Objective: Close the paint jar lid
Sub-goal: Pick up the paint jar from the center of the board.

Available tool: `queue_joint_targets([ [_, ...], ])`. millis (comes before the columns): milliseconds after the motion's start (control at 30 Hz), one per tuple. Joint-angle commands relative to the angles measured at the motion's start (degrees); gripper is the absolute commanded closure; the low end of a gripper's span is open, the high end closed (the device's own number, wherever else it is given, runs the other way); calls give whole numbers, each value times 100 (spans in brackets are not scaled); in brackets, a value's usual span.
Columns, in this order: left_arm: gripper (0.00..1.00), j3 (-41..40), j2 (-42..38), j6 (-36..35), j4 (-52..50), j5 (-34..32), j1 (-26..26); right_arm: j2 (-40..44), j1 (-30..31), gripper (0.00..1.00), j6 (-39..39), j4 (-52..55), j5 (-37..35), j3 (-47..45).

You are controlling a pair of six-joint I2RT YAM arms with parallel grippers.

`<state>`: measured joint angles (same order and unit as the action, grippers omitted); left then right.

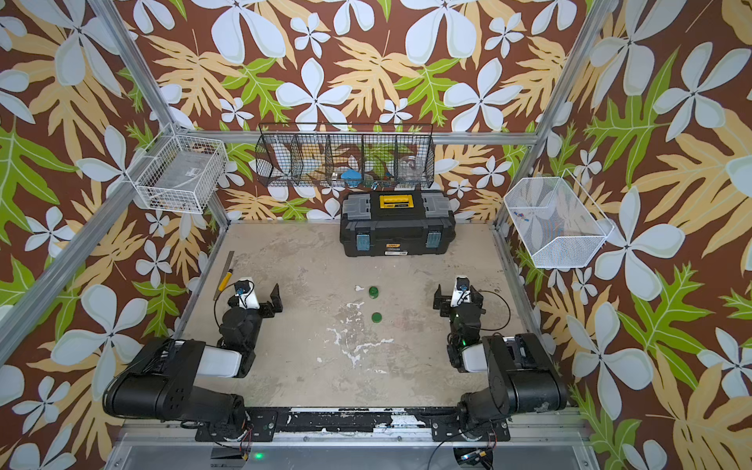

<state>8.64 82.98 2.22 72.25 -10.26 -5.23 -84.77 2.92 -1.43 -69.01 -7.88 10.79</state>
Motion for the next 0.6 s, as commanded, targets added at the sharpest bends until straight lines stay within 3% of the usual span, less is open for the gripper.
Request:
queue_joint_targets([
  [0,0,14,4,-46,156,-29,14,-9,-2,0,-6,-183,-20,21],
  [333,0,53,9,-40,99,-24,21,-2,-2,0,-32,-212,-91,-6],
  [433,0,76,12,20,61,41,92,37,0,0,-256,-370,-663,-116],
  [567,0,67,5,24,61,41,93,40,-1,0,-287,-358,-715,-120],
])
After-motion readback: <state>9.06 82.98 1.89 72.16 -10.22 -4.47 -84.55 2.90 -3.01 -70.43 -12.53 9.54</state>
